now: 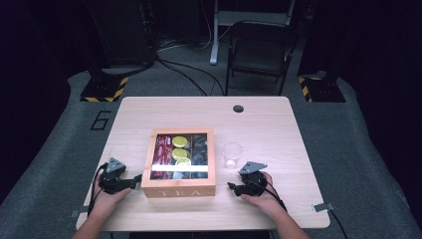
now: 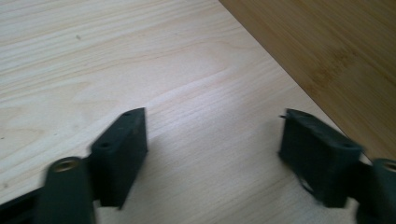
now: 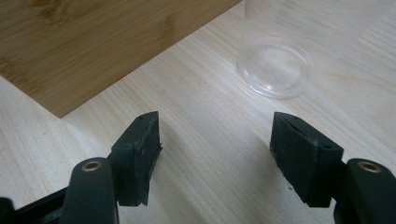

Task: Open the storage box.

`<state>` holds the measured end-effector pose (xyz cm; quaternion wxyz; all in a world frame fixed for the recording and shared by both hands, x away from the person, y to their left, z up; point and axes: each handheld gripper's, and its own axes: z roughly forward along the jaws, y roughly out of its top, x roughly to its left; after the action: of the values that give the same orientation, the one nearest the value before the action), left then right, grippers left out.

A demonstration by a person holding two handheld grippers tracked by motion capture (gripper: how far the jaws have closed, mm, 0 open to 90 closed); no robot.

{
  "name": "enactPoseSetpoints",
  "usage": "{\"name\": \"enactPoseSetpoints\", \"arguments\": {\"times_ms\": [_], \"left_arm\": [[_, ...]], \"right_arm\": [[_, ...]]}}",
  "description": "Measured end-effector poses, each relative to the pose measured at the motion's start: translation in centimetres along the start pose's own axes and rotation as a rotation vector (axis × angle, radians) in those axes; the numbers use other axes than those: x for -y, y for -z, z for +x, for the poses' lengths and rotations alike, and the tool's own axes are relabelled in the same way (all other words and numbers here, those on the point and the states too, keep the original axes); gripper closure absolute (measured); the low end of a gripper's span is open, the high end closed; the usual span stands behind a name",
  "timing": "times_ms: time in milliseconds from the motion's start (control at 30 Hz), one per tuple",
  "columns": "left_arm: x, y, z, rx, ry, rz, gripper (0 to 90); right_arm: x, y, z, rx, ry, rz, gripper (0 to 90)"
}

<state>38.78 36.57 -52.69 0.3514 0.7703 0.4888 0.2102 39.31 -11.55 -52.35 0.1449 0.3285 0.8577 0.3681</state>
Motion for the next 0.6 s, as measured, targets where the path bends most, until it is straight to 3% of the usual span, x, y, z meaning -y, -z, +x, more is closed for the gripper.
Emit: {"name": "enactPoseSetpoints", "arguments": {"times_ms": [100,167,333,600], "left_arm": [[-0.1,0.2,0.2,0.013,0.032,0.002,37.6],[-0.2,0.3,0.2,-0.002,0.017,0.002,39.5],[-0.5,0.9,0.1,0.004,0.019,-0.006,41.4],[-0.8,1.5,-0.4,-0.006,0.005,-0.014,44.7]], "right_arm": [[-0.3,0.2,0.4,0.011,0.027,0.006,37.1],[-0.6,0.5,0.5,0.013,0.044,-0.008,41.9],[-0.9,0.8,0.8,0.004,0.016,-0.004,46.5],[-1.5,1.6,1.2,0.001,0.034,-0.018,48.8]]}}
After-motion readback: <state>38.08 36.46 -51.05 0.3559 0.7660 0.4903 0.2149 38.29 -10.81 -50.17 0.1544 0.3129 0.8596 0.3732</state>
